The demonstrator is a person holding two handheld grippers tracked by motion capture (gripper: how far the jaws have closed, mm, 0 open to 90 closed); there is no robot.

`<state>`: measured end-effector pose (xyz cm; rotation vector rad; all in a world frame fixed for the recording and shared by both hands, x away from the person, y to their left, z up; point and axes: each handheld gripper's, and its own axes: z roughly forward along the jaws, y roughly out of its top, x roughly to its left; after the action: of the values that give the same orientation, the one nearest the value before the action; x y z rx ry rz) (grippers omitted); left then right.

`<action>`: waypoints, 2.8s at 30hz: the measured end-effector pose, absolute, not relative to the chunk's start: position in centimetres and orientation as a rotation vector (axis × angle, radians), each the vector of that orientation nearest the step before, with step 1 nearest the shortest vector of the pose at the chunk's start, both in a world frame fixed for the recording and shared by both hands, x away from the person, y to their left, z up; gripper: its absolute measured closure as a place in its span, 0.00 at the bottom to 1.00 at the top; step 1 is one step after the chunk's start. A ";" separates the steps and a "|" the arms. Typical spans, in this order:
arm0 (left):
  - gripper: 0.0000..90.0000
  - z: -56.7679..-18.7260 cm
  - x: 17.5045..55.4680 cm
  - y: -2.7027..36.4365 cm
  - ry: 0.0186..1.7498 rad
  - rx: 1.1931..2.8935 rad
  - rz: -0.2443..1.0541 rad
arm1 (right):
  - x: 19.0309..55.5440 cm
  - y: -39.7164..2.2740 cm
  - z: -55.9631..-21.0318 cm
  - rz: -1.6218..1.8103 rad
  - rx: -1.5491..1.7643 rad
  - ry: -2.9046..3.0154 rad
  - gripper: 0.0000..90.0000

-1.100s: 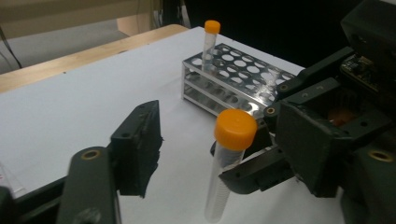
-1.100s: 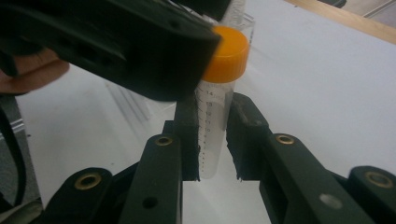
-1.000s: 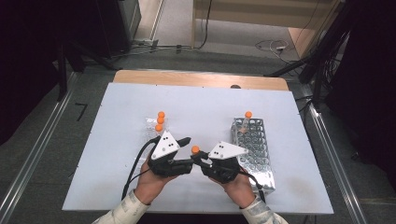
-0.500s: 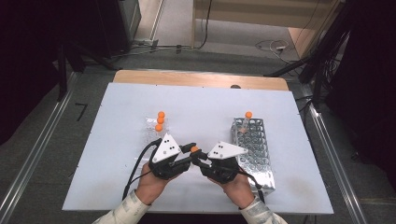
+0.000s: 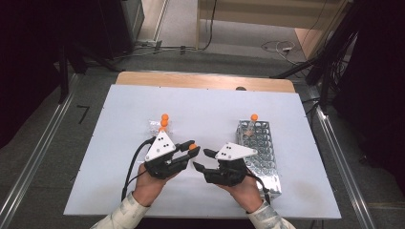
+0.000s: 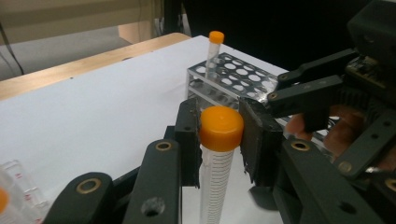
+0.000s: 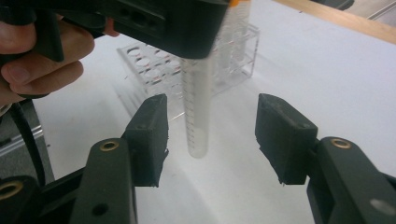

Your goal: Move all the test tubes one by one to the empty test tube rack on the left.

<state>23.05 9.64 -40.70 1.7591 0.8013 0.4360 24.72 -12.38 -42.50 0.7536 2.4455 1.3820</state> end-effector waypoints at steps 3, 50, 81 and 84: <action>0.78 -40.3 23.3 10.4 0.819 1.740 0.444 | 24.9 -13.0 -42.1 1.392 0.766 2.423 0.47; 0.78 -41.8 24.5 15.3 1.072 1.682 0.772 | 25.7 -16.1 -40.3 1.414 0.836 2.298 0.51; 0.62 -43.6 24.5 14.2 1.154 1.733 0.825 | 26.0 -17.0 -39.9 1.417 0.861 2.262 0.51; 0.50 -43.5 24.6 14.3 1.163 1.719 0.799 | 26.2 -17.4 -39.8 1.414 0.874 2.245 0.51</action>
<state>24.58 14.33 -43.50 1.7186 1.1633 0.7995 26.20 -17.45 -39.80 0.8744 2.2454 1.4139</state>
